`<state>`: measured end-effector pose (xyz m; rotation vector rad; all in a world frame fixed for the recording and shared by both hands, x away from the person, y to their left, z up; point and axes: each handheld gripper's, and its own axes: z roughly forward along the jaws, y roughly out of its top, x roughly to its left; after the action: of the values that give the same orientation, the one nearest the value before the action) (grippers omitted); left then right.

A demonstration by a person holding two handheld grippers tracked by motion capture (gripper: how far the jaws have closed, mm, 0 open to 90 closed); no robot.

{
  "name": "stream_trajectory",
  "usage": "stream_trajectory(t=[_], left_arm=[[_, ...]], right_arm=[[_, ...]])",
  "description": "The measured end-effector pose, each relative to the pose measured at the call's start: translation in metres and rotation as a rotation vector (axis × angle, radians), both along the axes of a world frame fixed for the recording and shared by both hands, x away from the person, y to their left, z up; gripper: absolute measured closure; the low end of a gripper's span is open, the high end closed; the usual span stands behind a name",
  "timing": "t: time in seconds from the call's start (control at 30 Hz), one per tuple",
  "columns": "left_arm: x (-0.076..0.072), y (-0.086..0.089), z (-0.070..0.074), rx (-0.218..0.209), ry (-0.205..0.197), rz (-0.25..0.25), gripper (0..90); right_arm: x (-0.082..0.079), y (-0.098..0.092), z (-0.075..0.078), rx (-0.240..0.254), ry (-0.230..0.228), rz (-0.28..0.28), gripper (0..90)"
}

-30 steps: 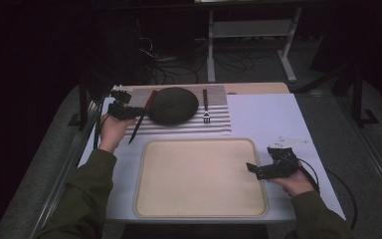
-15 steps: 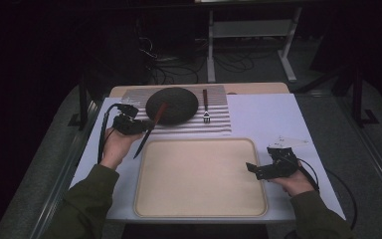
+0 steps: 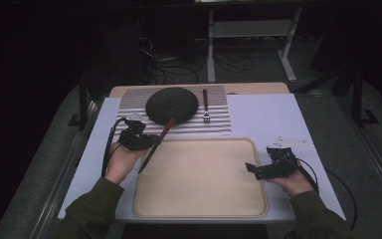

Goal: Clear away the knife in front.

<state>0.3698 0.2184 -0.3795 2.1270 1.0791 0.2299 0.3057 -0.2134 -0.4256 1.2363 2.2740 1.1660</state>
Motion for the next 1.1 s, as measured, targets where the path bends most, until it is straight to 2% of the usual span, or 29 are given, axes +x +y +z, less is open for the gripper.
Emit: stream_trajectory(t=[0.2,0.3,0.37,0.87,1.1], left_arm=[[-0.007,0.0,-0.012,-0.005,0.018,-0.007,78.3],[-0.009,-0.001,-0.017,-0.014,0.027,-0.006,78.3],[-0.011,-0.002,-0.026,-0.031,0.039,-0.007,78.3],[-0.009,-0.012,-0.047,0.007,0.066,-0.023,78.1],[-0.009,-0.016,-0.053,0.023,0.078,-0.035,77.9]], right_arm=[[0.0,0.0,0.0,-0.003,-0.001,0.002,0.0],[0.001,0.0,0.0,-0.003,0.0,0.002,0.0],[0.001,0.0,-0.001,-0.005,0.0,0.003,0.0],[0.0,0.001,0.0,-0.006,-0.001,0.004,0.0],[0.0,0.001,-0.001,-0.007,0.0,0.006,0.0]])
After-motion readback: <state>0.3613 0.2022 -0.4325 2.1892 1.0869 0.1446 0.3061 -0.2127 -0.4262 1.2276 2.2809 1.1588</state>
